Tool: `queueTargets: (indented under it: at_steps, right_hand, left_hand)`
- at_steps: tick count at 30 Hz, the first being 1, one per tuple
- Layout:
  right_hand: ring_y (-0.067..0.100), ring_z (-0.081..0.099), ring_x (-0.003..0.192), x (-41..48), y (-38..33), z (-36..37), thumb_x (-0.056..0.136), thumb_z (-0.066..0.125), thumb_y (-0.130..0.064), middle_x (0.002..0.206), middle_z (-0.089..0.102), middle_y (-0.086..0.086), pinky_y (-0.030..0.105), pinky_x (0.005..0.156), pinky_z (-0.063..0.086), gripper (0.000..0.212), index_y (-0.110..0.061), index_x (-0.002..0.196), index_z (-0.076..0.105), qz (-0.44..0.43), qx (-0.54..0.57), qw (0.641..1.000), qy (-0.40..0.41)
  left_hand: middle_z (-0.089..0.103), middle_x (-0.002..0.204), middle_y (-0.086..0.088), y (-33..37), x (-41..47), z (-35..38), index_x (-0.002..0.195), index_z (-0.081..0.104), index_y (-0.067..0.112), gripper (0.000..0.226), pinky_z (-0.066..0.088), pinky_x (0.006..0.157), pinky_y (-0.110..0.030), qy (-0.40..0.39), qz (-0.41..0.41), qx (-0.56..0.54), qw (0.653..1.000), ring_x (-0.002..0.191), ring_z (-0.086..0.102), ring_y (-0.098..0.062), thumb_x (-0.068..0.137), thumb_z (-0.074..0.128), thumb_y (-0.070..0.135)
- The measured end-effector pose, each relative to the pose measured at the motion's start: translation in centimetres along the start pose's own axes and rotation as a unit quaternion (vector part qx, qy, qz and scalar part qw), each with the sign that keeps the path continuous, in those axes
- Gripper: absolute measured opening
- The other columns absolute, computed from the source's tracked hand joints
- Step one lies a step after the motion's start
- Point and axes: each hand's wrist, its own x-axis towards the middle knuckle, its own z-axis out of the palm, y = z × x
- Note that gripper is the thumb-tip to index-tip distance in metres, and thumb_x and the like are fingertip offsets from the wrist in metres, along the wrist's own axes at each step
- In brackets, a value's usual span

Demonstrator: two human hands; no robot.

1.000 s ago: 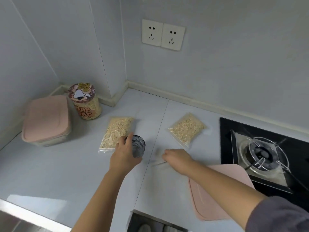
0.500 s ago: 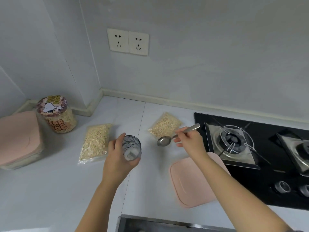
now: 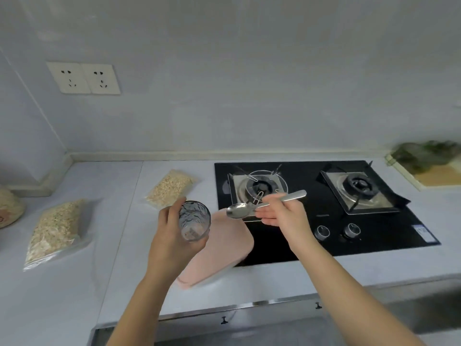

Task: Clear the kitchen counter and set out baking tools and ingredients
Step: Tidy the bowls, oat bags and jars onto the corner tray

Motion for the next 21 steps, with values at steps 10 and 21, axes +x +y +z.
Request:
queueTargets:
  at_steps: [10,21]
  right_hand:
    - [0.028,0.073,0.079,-4.9,1.6,-19.4,0.094,0.055,-0.010,0.084,0.074,0.018,0.037,0.074,0.060,0.015,-0.001,0.100,0.066,0.008,0.069,0.994,0.081]
    - [0.029,0.073,0.078,-7.4,3.3,-36.4,0.096,0.052,-0.012,0.081,0.075,0.015,0.034,0.070,0.057,0.016,-0.005,0.096,0.067,0.010,0.115,0.973,0.202]
  left_hand:
    - [0.038,0.121,0.015,13.8,-7.1,12.2,0.131,0.033,0.044,0.088,0.045,0.081,-0.013,-0.068,0.056,-0.062,0.994,0.103,0.052,-0.001,0.061,0.085,0.041]
    - [0.032,0.132,0.018,24.9,-10.0,25.6,0.136,0.024,0.046,0.096,0.049,0.083,-0.019,-0.177,0.134,-0.034,0.974,0.105,0.047,-0.002,0.062,0.084,0.046]
